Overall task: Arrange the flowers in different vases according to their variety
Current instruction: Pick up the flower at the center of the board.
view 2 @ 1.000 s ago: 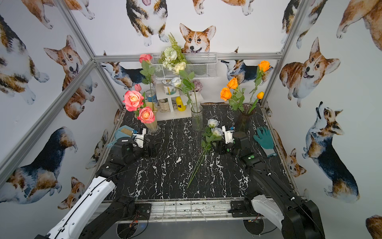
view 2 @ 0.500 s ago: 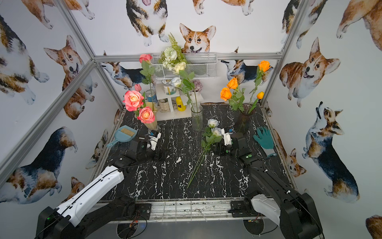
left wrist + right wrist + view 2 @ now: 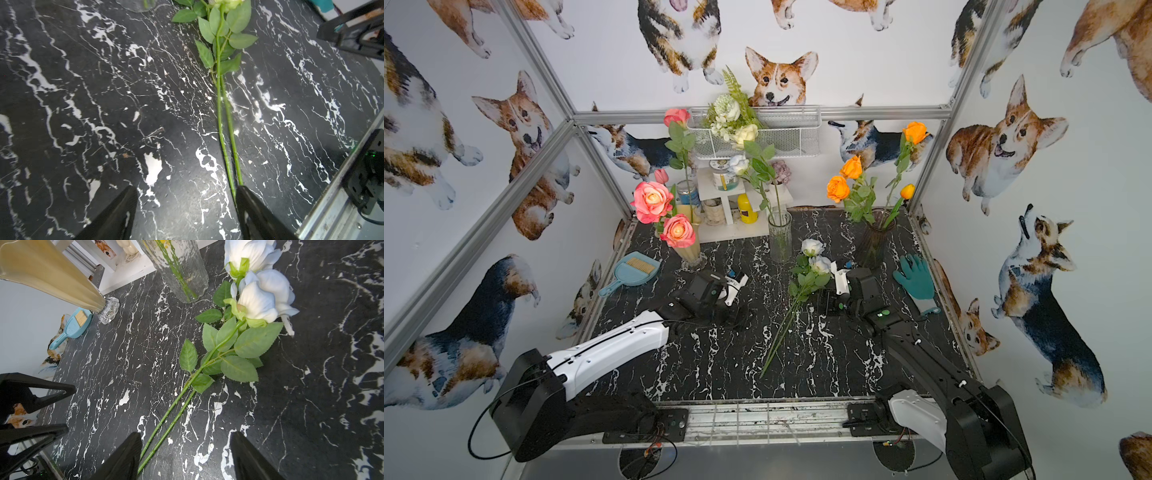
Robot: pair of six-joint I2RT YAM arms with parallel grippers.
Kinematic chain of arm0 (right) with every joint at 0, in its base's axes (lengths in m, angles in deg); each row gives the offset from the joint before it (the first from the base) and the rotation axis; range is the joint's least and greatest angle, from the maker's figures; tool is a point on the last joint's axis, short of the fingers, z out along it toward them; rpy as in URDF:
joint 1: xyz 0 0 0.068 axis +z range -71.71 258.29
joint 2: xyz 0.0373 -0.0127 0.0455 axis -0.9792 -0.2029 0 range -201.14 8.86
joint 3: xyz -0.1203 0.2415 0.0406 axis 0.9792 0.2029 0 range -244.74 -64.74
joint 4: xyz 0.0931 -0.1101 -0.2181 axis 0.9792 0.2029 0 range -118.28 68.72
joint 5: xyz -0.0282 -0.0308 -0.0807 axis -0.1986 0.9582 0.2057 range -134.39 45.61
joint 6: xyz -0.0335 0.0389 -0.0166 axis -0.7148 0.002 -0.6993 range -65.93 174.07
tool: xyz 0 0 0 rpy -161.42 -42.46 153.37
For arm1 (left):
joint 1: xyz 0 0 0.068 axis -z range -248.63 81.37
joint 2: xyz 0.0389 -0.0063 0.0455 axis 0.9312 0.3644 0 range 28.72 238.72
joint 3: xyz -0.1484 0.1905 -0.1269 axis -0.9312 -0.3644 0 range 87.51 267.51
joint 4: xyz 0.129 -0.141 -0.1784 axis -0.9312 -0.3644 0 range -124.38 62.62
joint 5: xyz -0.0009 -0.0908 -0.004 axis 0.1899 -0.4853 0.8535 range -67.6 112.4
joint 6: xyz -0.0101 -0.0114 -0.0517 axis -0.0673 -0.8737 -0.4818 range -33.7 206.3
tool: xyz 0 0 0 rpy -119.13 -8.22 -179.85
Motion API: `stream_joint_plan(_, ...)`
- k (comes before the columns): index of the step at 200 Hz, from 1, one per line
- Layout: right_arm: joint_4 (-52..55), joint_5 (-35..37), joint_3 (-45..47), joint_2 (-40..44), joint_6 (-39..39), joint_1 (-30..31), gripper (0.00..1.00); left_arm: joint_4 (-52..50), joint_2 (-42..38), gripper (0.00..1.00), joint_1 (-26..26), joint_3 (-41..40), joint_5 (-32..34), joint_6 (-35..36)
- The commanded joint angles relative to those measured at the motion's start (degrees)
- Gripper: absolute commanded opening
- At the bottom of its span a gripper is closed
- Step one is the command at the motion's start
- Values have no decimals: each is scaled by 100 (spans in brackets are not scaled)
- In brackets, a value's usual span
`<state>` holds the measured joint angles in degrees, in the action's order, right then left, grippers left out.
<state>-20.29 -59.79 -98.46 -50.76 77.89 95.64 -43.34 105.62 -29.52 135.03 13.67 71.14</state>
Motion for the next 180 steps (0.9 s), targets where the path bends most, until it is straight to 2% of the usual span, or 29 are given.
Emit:
stream_joint_plan(1,113,143,57,53,53,-83,73,155,453,80,210,302,49,-88)
stream_joint_plan(45,205,21,257,254,53,-468,74,278,1474,70,565,836,72,-259)
stream_joint_plan(79,248,-156,398,400,5,-750,73,203,2215,64,798,1317,413,-340)
stream_joint_plan(134,247,-296,506,499,-35,-965,73,3,2894,49,879,1914,988,-348)
stream_joint_plan(180,197,-358,519,451,-61,-1056,73,-19,3235,48,955,2189,959,-337)
